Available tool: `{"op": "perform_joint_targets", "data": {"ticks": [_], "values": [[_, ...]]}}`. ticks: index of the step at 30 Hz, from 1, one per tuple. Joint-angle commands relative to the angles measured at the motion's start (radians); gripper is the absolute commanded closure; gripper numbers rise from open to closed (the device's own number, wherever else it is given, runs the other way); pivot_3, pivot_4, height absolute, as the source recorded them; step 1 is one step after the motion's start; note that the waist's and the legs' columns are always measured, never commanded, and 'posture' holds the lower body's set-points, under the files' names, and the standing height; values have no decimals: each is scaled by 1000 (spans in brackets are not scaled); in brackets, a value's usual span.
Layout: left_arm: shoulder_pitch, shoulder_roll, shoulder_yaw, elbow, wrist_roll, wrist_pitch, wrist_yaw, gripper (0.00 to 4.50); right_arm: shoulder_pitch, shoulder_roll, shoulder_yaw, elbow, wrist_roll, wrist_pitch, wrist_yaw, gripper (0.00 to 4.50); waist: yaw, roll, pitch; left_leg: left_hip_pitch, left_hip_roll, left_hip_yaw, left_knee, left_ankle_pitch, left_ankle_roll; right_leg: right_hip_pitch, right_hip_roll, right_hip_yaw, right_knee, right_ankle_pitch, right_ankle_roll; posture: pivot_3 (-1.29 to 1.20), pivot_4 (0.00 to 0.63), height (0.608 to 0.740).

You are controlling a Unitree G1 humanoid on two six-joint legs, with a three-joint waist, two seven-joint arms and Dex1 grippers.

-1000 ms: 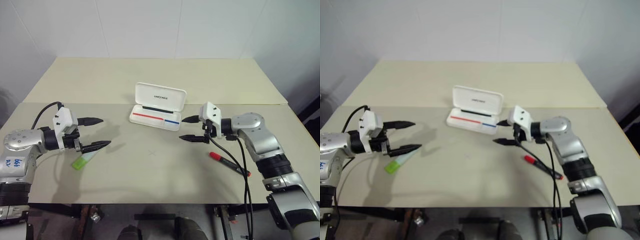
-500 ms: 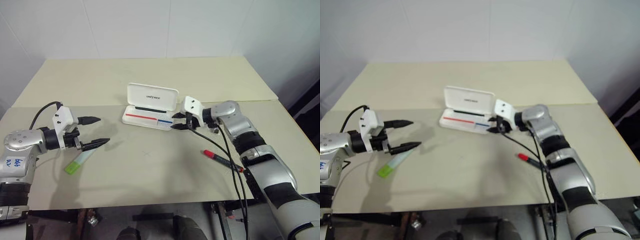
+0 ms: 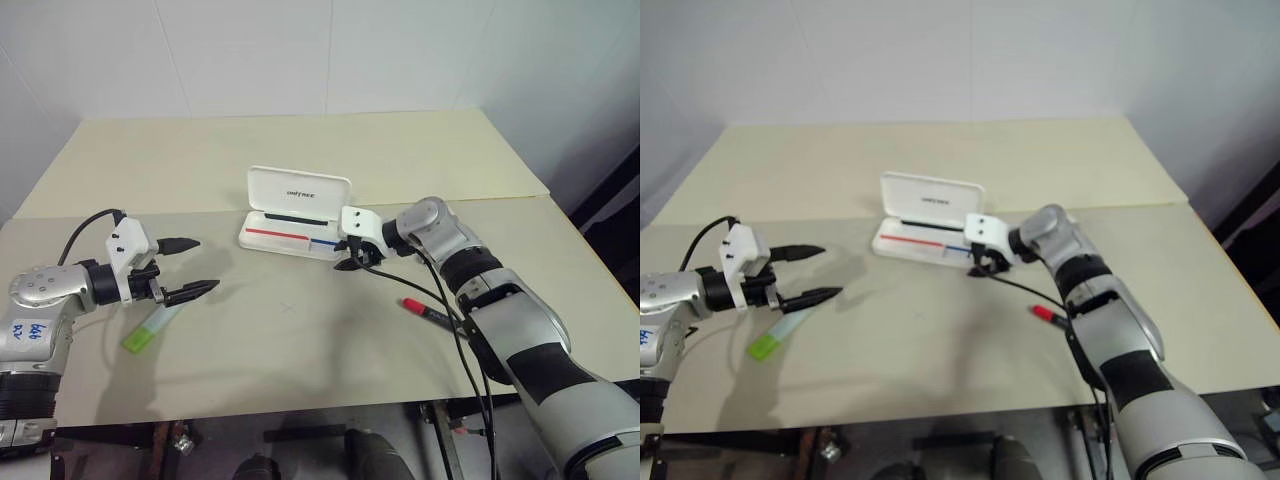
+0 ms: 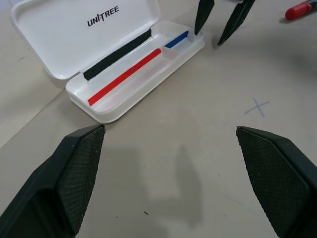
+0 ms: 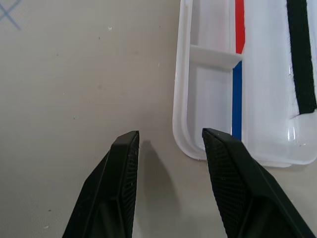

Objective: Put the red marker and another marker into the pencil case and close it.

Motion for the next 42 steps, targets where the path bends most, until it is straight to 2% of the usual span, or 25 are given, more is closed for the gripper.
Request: {"op": "perform_joint_targets", "data": {"ticks": [1,11,14,18,19,29,34,38,42], "values": [[18,0,42,-46,-16,1,16,0,-45,23,0,20,-23,-22,-24,2383,-1,0,0,0,0,0,0,0,0,0,0,0,0,0,0,0,150,740],[52,-8,60,-80,-25,7,37,0,-108,91,17,88,-106,0,-110,2383,-5,0,0,-2,0,2,0,0,-1,-3,0,0,1,0,0,0,150,740],[58,-7,64,-87,-28,8,41,0,-121,108,22,98,-129,2,-112,2972,-13,0,0,-2,0,3,0,0,-1,-4,-1,0,1,0,0,0,150,740],[62,-3,72,-94,-31,10,43,0,-130,119,16,102,-136,6,-108,4351,-21,0,0,-2,0,3,0,0,-1,-4,-1,0,2,0,0,0,150,740],[65,-2,74,-98,-33,11,44,0,-130,119,15,102,-138,6,-106,4468,-22,0,0,-2,0,3,0,0,-1,-4,-1,0,2,0,0,0,150,740],[65,-17,69,-117,-32,21,48,0,-134,97,-12,91,-117,21,-62,4468,-25,0,0,-2,0,3,-1,-1,-1,-4,-1,0,1,0,0,0,150,740],[54,-24,61,-104,-27,19,41,0,-116,22,-44,21,-69,35,103,4468,-23,0,0,-2,0,3,0,-1,-1,-4,-1,0,1,0,0,0,150,740],[47,-35,47,-82,-21,11,31,0,-14,-75,-46,-182,-20,80,258,4468,-18,0,0,-2,0,3,0,-1,-1,-4,-1,-1,1,0,0,0,150,740],[20,-50,25,-51,-11,3,22,0,157,-169,-43,-526,30,221,353,4468,-9,0,0,-2,0,3,0,-1,-1,-4,-1,-1,1,0,0,0,150,740]]}}
